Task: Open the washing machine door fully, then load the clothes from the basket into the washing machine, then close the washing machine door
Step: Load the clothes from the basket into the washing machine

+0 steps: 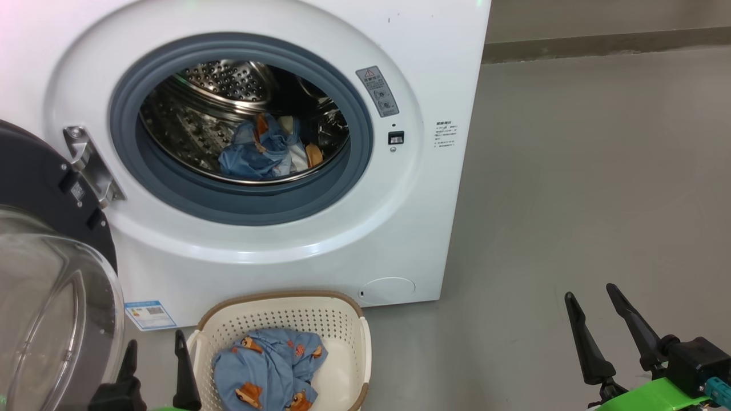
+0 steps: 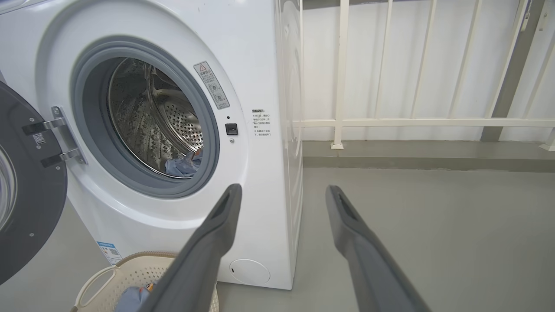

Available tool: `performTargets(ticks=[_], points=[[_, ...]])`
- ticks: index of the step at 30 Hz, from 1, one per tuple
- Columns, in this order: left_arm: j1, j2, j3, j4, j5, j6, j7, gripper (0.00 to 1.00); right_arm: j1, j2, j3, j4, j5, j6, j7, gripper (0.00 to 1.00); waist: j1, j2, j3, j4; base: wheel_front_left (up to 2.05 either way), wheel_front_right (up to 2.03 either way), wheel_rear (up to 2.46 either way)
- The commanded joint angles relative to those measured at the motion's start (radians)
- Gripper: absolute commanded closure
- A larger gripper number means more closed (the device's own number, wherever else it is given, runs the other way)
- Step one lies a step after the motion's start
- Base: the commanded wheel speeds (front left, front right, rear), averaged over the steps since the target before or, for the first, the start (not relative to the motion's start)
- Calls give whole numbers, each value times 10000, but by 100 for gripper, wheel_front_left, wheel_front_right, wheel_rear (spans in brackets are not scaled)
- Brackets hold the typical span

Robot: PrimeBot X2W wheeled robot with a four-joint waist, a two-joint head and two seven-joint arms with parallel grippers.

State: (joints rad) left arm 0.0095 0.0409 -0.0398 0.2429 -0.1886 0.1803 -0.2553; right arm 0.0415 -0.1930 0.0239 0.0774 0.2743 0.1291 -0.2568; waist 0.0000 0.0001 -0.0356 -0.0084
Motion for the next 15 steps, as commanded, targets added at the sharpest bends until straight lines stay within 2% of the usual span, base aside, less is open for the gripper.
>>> performTargets(ticks=[1, 15], points=[[-87, 94, 376, -217, 1, -15, -64, 0, -89, -125, 219, -241, -119, 16, -49, 0, 0, -1, -26, -6, 0, 0, 0], [-7, 93, 247, 37, 274, -40, -65, 0, -36, -76, 129, -357, -77, 16, -49, 0, 0, -1, 318, -90, 0, 0, 0]])
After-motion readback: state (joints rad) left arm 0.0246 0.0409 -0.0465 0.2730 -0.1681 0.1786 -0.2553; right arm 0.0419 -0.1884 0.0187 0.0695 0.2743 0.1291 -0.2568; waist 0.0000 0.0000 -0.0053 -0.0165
